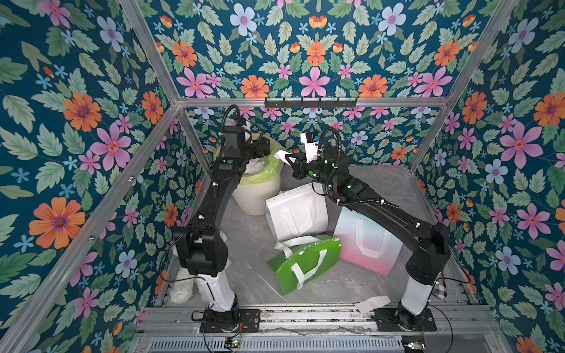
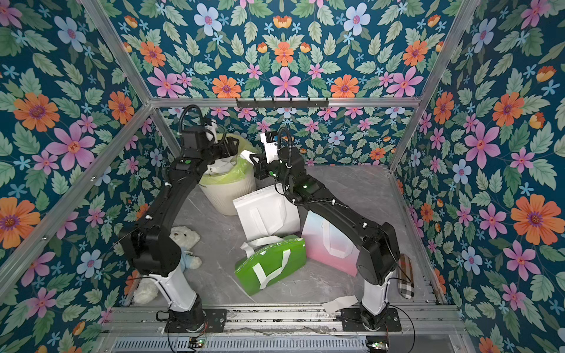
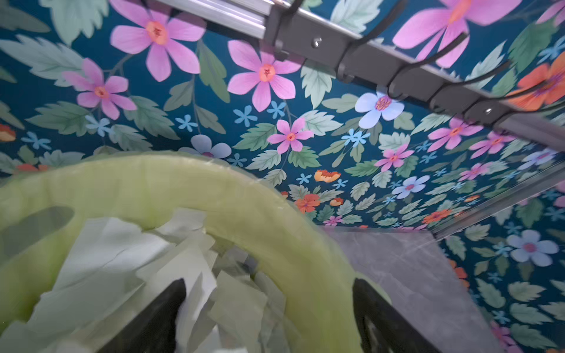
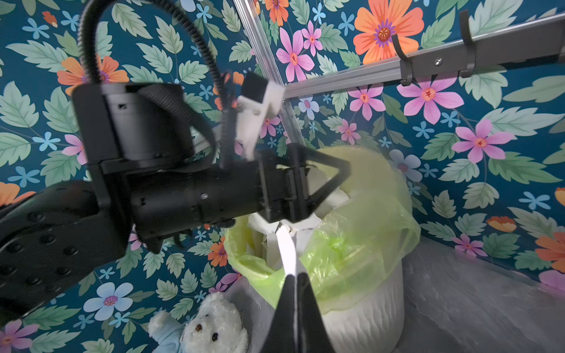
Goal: Shred takeout receipts and throw away
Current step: Place the takeout receipt in the trash bin.
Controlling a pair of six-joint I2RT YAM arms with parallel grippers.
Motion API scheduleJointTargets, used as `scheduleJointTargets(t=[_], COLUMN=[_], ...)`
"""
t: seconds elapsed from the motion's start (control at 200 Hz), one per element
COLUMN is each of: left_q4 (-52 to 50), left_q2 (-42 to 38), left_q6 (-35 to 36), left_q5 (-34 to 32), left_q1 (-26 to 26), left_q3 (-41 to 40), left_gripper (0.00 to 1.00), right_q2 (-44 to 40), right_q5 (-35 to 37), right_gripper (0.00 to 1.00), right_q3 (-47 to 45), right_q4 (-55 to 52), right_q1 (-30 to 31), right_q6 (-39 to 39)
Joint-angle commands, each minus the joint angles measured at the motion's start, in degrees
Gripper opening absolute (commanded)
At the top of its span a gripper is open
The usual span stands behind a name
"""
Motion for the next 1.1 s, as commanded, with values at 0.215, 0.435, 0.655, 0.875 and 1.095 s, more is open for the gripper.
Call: scheduleJointTargets(t=[0.215, 0.435, 0.655, 0.875, 1.095], left_q4=[-10.15, 2.68, 30.08, 35.13, 33.45], left_q2=[2.37, -5.27, -19.57, -24.32, -23.89], left_q6=[-9.93, -12.91, -27.77, -32.15, -31.17], left_q5=[10.72, 12.50, 25.71, 31.70, 32.17], left_q1=[8.60, 7.92, 7.50, 4.12, 1.38], left_q3=[6.73, -6.00, -27.50, -33.60, -34.74], left_gripper=[0.80, 0.76, 0.74, 0.79, 0.78], right_q2=[-0.63, -0.56, 0.01, -0.08, -0.82], right_q5=[-0.50, -0.27, -1.07, -4.25, -4.61], right_gripper=[0.00, 0.00, 0.00, 0.00, 0.00], right_q3=[-0.07, -0.17, 0.36, 0.20, -0.53], right_q4=[1.65, 1.27, 2.71, 4.74, 5.52], right_q1=[0.03, 0.03, 0.02, -0.05, 0.03], right_q6=[1.05, 1.02, 4.42, 7.50, 8.39])
